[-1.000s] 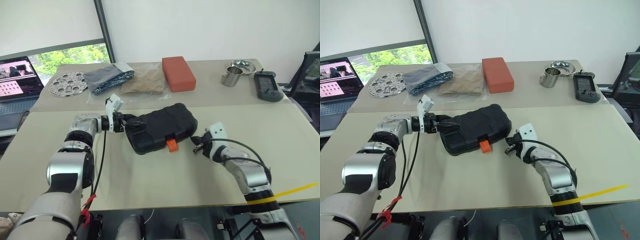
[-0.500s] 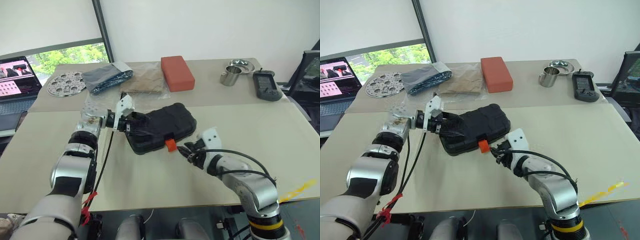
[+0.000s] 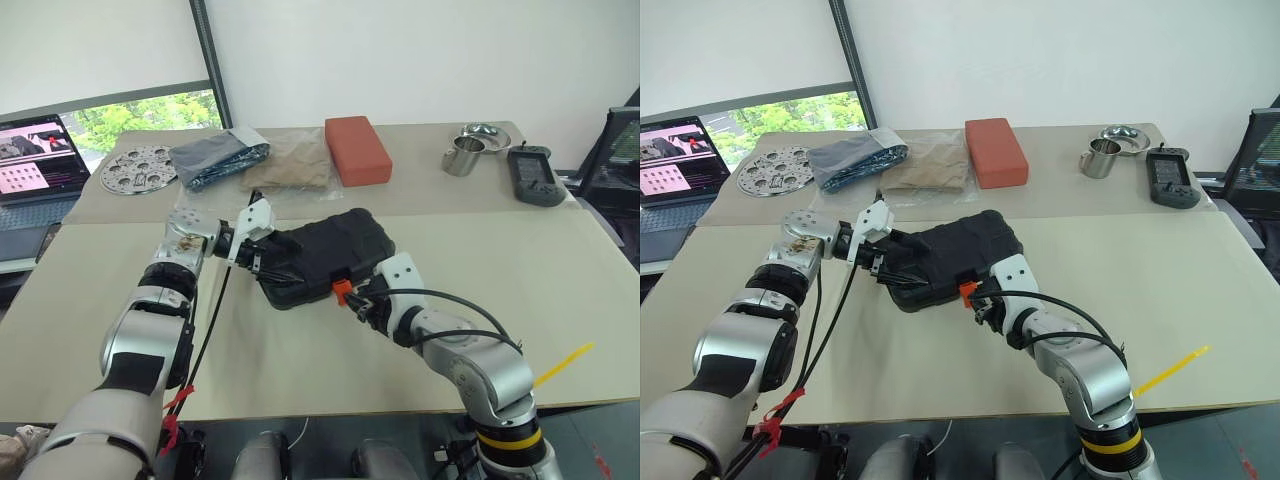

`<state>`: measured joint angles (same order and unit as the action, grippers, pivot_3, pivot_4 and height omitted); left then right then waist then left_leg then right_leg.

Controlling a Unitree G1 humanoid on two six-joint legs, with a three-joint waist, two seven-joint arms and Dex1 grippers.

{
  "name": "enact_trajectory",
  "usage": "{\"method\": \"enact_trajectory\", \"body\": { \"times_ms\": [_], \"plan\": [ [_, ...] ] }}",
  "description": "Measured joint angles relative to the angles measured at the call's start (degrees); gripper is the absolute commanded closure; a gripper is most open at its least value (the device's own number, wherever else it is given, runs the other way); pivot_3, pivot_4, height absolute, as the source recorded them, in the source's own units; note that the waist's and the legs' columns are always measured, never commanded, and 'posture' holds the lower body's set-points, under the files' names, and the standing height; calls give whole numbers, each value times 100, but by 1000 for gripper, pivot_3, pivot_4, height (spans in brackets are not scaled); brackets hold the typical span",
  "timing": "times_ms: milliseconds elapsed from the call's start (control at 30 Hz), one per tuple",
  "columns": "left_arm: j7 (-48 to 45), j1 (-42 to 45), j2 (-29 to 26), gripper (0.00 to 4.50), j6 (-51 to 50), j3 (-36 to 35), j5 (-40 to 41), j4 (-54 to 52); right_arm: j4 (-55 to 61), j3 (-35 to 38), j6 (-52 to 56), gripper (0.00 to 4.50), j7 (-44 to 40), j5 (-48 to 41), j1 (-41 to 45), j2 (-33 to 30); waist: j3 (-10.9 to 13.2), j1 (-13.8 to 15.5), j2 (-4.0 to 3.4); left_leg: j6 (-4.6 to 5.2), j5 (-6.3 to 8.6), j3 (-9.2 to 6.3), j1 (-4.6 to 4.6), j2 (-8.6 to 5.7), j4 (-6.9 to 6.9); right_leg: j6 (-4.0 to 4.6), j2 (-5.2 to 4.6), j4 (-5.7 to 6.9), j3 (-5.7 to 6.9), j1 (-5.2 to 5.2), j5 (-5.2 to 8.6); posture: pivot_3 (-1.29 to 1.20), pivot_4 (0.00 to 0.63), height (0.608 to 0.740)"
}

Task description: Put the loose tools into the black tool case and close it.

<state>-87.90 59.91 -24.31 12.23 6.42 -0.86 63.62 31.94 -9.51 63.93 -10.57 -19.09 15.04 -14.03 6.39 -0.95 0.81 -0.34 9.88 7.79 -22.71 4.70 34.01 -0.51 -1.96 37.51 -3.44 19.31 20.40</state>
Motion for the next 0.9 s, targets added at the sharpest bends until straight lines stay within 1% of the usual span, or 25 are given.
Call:
{"method": "enact_trajectory", "body": {
  "times_ms": [67, 167, 200, 500, 633, 733, 767, 800, 900],
  "plan": [
    [22, -4, 0, 0, 22, 21, -1, 7, 0, -17, 38, 1929, 1, -9, 1, 29, -2, -2, 0, 0, 0, 0, 0, 0, 0, 0, 0, 0, 0, 0, 0, 0, 150, 740],
    [39, -15, 1, 0, 32, 22, 0, 7, 0, -38, 58, 923, 18, -8, 4, 62, -6, -3, 1, 1, 0, 0, 0, 0, 0, 0, 0, 0, 0, 0, 0, 0, 150, 740],
    [44, -17, 1, 0, 32, 23, 0, 7, 0, -64, 64, 666, 47, -6, 9, 96, -7, -4, 1, 1, 0, -1, 0, 1, 0, 0, 0, 0, 0, 0, 0, 0, 150, 740],
    [72, -20, 11, 0, 47, 25, 0, 13, -40, -172, 176, 666, 110, 24, 176, 193, -11, -6, 5, 2, 1, -1, 0, 1, 0, 0, 0, 0, 0, 0, 0, 0, 150, 740],
    [83, -20, 21, 0, 49, 26, 1, 15, -104, -262, 176, 1697, 122, 96, 196, 194, -12, -7, 6, 3, 2, -1, 0, 0, 0, 0, -1, -1, 0, 0, 0, 0, 150, 740],
    [93, -20, 23, 0, 49, 25, 1, 22, -118, -307, 176, 2723, 120, 200, 195, 127, -12, -7, 7, 3, 2, -1, 0, 0, 0, 0, -1, -1, 0, 0, 0, 0, 150, 740],
    [103, -19, 23, 0, 50, 25, 1, 23, -130, -319, 177, 3158, 110, 205, 195, 121, -13, -7, 7, 3, 2, -1, 0, 1, 0, 0, -1, -1, 0, 0, 0, 0, 150, 740],
    [112, -19, 27, 0, 50, 25, 1, 23, -138, -326, 181, 3368, 109, 210, 195, 121, -13, -7, 7, 3, 2, -1, 0, 1, 0, 0, -1, -1, 0, 0, 0, 0, 150, 740],
    [115, -20, 27, 0, 53, 25, 2, 24, -143, -334, 182, 3383, 113, 231, 195, 137, -13, -7, 7, 4, 3, -1, -1, 0, 0, 0, -1, -2, 0, 0, 0, 0, 150, 740]
  ]
}}
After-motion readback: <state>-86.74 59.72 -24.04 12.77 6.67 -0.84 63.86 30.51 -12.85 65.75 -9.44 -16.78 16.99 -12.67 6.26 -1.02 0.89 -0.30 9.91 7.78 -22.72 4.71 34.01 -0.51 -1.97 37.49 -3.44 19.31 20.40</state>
